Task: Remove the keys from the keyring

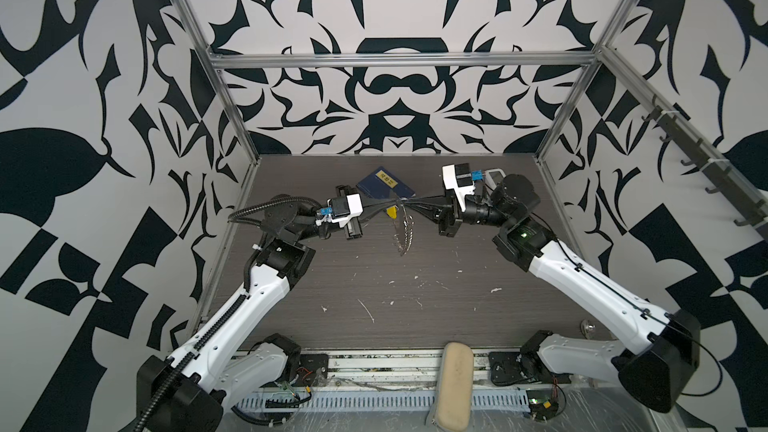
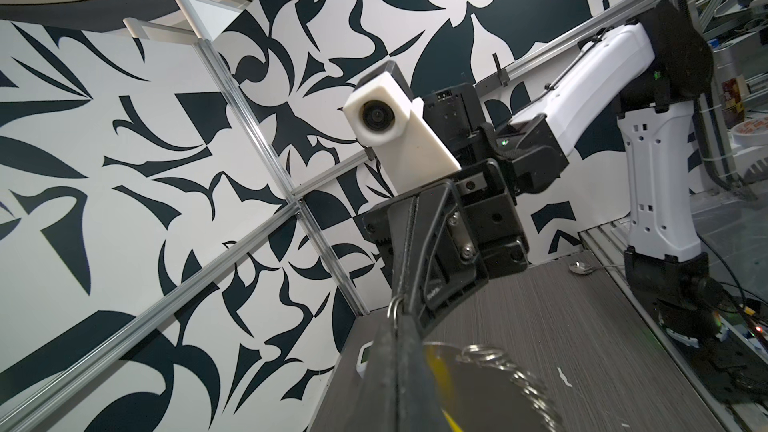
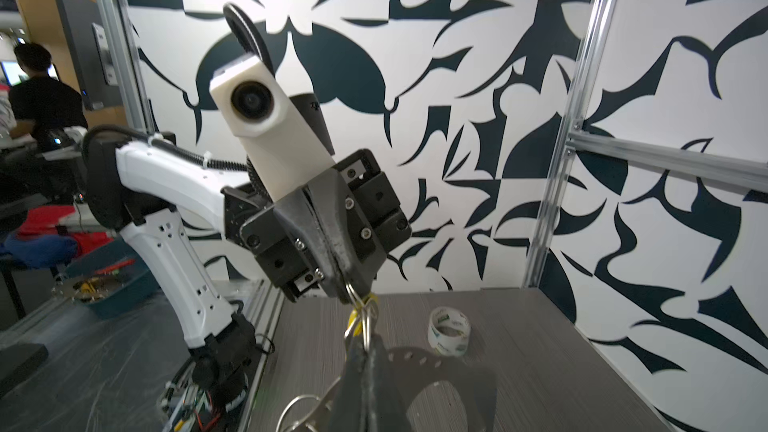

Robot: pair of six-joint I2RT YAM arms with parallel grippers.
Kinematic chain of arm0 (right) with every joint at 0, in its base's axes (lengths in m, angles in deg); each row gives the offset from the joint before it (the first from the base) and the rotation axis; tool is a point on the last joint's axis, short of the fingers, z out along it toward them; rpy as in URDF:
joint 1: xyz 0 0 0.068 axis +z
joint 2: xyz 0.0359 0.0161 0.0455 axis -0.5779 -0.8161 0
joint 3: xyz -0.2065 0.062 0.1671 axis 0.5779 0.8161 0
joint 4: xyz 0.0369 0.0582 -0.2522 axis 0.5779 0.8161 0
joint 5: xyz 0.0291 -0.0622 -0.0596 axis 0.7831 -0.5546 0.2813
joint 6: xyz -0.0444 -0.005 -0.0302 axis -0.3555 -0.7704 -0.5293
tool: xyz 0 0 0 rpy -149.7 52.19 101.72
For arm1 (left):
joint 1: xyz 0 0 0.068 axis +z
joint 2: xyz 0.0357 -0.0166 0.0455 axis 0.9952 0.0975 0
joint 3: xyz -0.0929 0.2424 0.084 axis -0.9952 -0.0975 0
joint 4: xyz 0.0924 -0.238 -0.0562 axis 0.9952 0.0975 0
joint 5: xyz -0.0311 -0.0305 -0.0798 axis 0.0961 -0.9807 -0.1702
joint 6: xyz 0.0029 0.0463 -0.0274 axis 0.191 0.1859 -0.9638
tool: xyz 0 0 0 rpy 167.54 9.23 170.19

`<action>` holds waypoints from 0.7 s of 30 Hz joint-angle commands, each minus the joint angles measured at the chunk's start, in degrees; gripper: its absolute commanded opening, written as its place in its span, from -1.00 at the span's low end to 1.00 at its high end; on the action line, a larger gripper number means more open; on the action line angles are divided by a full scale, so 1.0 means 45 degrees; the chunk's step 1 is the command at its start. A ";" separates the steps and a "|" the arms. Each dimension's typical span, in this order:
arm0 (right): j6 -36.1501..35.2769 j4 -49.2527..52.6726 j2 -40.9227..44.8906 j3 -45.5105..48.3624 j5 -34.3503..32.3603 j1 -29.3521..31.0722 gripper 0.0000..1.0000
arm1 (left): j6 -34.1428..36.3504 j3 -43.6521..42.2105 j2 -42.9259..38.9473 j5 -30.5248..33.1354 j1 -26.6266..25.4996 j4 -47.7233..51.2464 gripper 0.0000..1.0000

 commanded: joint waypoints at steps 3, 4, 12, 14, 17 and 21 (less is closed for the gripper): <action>0.3243 -0.5994 -0.0417 -0.0082 -0.0417 -0.0138 -1.00 | -0.0388 -0.0404 0.0002 0.0046 0.0229 -0.0141 -1.00; 0.3310 -0.6095 -0.0568 -0.0041 -0.0424 -0.0152 -1.00 | -0.0462 -0.0424 0.0025 0.0023 0.0234 -0.0241 -1.00; -0.1107 0.0486 0.0113 -0.0424 -0.0703 -0.0151 -1.00 | -0.0068 -0.0133 -0.0186 0.0041 0.0296 0.0658 -1.00; -0.1906 0.1736 0.0414 -0.0441 -0.0867 -0.0131 -1.00 | 0.0018 -0.0163 -0.0149 -0.0037 0.0297 0.0797 -1.00; -0.2658 0.3091 0.0714 -0.0526 -0.0999 -0.0150 -0.86 | -0.0001 -0.0221 -0.0076 -0.0158 0.0294 0.0795 -1.00; -0.3335 0.4258 0.0939 -0.0786 -0.1091 -0.0146 -0.47 | 0.0161 -0.0221 -0.0120 -0.0289 0.0307 0.1095 -1.00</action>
